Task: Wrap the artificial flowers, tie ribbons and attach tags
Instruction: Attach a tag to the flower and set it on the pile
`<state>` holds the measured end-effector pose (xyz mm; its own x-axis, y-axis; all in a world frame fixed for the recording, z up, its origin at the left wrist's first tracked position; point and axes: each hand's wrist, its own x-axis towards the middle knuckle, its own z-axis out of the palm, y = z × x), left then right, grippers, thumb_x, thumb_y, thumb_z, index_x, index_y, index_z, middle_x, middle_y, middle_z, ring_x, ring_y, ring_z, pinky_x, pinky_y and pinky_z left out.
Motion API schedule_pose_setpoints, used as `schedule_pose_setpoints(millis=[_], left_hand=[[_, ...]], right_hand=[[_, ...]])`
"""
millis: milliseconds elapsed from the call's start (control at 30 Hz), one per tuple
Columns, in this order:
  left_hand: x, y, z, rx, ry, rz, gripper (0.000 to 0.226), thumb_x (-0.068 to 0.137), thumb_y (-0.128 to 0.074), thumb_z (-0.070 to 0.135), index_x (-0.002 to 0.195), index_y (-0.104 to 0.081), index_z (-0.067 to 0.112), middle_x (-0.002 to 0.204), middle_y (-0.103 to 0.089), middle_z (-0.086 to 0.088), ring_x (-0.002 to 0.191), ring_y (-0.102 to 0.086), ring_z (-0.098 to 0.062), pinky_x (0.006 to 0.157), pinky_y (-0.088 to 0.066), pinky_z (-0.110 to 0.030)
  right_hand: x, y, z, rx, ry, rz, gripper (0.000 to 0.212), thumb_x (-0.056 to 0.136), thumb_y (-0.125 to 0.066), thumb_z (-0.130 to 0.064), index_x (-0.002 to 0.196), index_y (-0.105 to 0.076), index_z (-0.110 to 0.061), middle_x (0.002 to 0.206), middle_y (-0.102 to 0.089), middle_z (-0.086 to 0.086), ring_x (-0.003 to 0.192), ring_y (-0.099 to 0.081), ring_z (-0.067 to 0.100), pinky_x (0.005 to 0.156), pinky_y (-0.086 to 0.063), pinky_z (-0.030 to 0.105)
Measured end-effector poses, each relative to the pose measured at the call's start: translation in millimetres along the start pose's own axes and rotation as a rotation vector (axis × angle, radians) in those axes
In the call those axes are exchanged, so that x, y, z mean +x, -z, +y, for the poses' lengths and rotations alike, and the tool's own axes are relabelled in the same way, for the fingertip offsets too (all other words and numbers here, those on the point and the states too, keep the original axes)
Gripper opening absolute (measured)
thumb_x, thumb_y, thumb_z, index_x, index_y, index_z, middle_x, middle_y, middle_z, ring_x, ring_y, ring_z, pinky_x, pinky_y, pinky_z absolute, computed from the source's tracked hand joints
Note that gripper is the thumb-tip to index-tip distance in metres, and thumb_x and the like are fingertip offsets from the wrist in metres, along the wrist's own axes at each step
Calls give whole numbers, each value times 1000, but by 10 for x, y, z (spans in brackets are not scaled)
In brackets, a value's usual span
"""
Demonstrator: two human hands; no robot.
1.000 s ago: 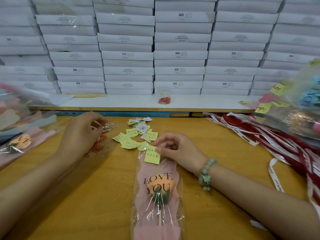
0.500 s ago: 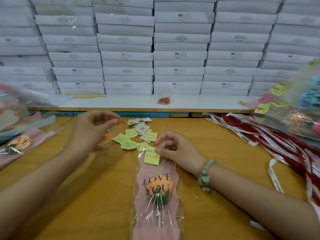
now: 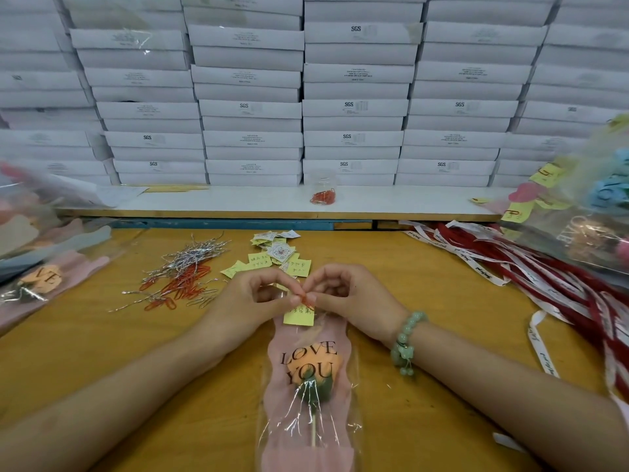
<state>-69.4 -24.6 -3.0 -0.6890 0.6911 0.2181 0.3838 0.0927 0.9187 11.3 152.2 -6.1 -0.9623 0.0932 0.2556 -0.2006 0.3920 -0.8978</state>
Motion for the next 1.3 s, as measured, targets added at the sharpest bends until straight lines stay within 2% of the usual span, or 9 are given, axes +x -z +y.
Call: schedule_pose_setpoints(millis=[67, 133, 200, 367, 633, 767, 933, 1067, 1300], left_hand=[[3, 1, -8, -5, 10, 7, 5, 81, -75, 18, 84, -74, 21, 91, -73, -15, 91, -65, -40, 78, -56, -44], [3, 3, -9, -44, 5, 16, 8, 82, -74, 12, 81, -74, 20, 89, -75, -8, 83, -69, -29, 63, -55, -23], [5, -5, -13, -57, -1, 33, 11, 82, -74, 7, 80, -75, 18, 88, -76, -5, 81, -71, -19, 65, -54, -18], [18, -17, -19, -39, -1, 70, 9, 80, -75, 6, 80, -75, 16, 82, -75, -4, 75, -71, -12, 65, -51, -13], [16, -13, -38, -7, 3, 77, 14, 75, -80, 15, 85, -73, 22, 89, -75, 2, 80, -72, -15, 68, -54, -15], [8, -10, -37, -13, 14, 70, 19, 72, -78, 22, 90, -76, 28, 89, -75, 0, 71, -65, -27, 67, -55, -24], [4, -8, -27, -14, -4, 51, 21, 80, -75, 11, 92, -77, 29, 84, -75, 5, 69, -59, -24, 63, -51, -20], [-4, -4, -6, -36, -14, 31, 24, 83, -72, 8, 99, -75, 25, 97, -75, 6, 81, -60, -37, 70, -54, -25], [-7, -2, 14, -63, -3, 37, 24, 82, -72, 3, 98, -75, 21, 99, -75, 5, 75, -64, -16, 67, -54, -16]], right_hand=[[1, -3, -4, -15, -5, 0, 10, 88, -67, -10, 97, -70, -7, 85, -71, 5, 78, -63, 14, 83, -54, 35], [4, -5, -7, -20, -15, 5, 11, 91, -63, -15, 98, -71, -11, 84, -73, -1, 77, -64, 8, 79, -55, 29], [4, -8, -14, -3, -22, 9, 12, 92, -63, -20, 97, -71, -13, 80, -72, -8, 73, -63, 2, 74, -54, 24], [2, -14, -9, -23, -15, -8, 17, 81, -76, -17, 95, -68, -11, 80, -70, 1, 74, -62, 10, 75, -52, 25], [-12, -20, -29, -69, -12, 10, 9, 88, -68, -14, 94, -67, -8, 84, -70, 10, 75, -62, 12, 76, -53, 28], [-10, 6, -41, -17, -38, 111, 2, 89, -66, -14, 90, -67, -13, 85, -67, -1, 75, -60, 4, 66, -51, 19], [2, 25, -44, 49, -25, 175, 9, 91, -63, -8, 98, -67, -10, 84, -60, -2, 78, -54, 5, 70, -47, 17], [-7, 29, -49, 58, -32, 149, 20, 95, -57, -10, 106, -71, -19, 83, -56, -4, 75, -49, 4, 66, -48, 21], [4, 34, -46, 142, -25, 173, 10, 92, -61, -9, 99, -67, -9, 87, -68, 6, 83, -58, 17, 73, -50, 26]])
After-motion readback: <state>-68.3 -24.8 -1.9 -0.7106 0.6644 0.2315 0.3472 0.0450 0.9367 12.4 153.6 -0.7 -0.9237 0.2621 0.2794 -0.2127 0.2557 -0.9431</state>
